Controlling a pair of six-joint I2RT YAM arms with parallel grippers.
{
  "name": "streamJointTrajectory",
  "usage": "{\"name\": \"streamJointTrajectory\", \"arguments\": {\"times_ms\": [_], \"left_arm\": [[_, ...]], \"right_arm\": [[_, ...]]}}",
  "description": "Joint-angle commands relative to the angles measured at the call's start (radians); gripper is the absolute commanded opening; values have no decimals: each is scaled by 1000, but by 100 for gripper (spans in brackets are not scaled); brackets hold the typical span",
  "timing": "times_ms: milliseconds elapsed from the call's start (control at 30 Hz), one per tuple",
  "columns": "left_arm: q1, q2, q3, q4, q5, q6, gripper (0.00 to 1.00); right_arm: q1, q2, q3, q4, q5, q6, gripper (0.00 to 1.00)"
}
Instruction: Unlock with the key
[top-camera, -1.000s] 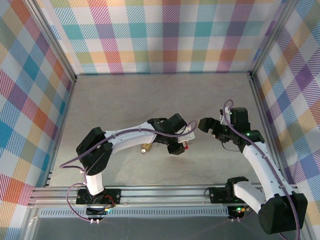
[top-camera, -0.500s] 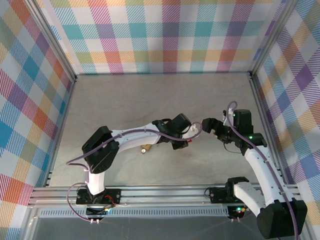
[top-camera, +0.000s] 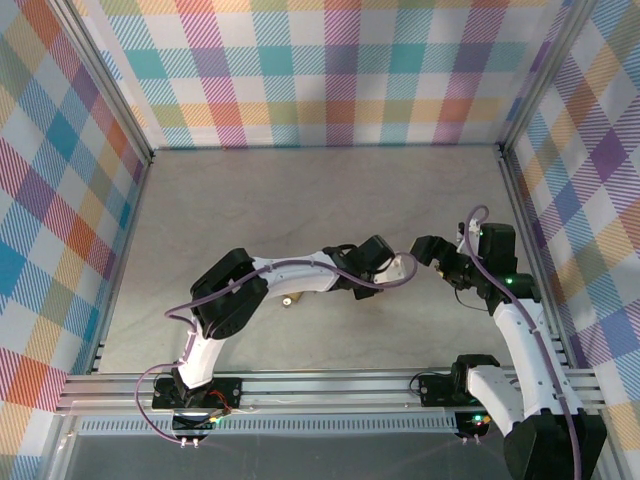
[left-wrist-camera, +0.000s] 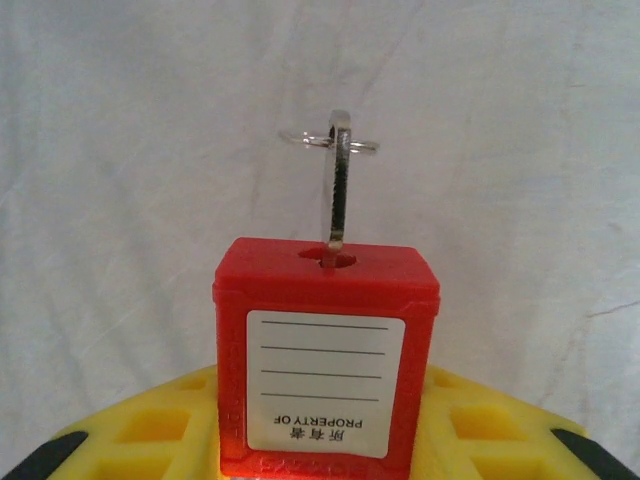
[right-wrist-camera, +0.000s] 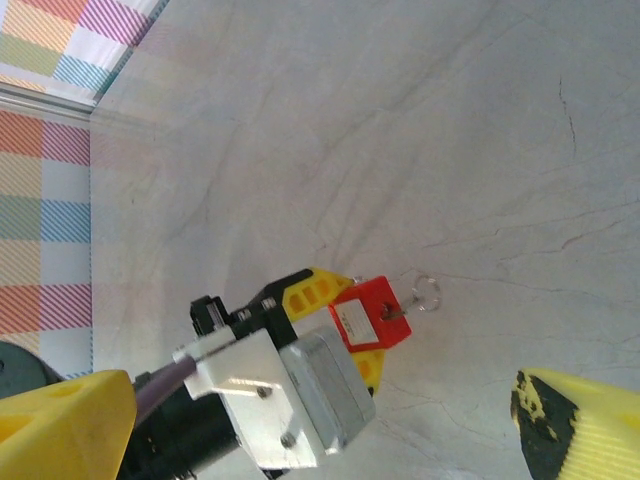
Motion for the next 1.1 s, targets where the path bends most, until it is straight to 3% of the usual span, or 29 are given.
{"name": "streamJointTrajectory", "arguments": {"times_ms": [0,167,233,400,533,667,800,933,1000,1067], "left_arm": [[-37,-42,-55,11,46,-1,0],[-38,-76,-85,-83,95,49,0],[-37,-82,-82,-124,104,67,4],[-37,-106,-85,-182,124,100,41],[-37,-145,-116,-171,87,103,53],[-36,-231,-176,-128,53,74,85],[-24,-348,-210,-116,29,-24,88],[50,-539,-310,-51,37,-218,92],[104,-636,-356,-36,28,-331,97],[166,-729,-395,-40,18,-454,100]], "right_arm": [[-12,-2,-14,2,-49,22,96],[-13,-2,-10,3,-59,21,96],[-14,-2,-12,2,-61,22,96],[-13,-3,-19,6,-67,27,96],[-15,1,-18,-3,-80,18,96],[-15,5,-5,-31,-82,-7,96],[-15,36,8,-63,-110,-48,96],[-7,103,35,-108,-223,-168,97],[48,156,80,-173,-198,-256,99],[183,219,134,-241,-88,-331,99]]}}
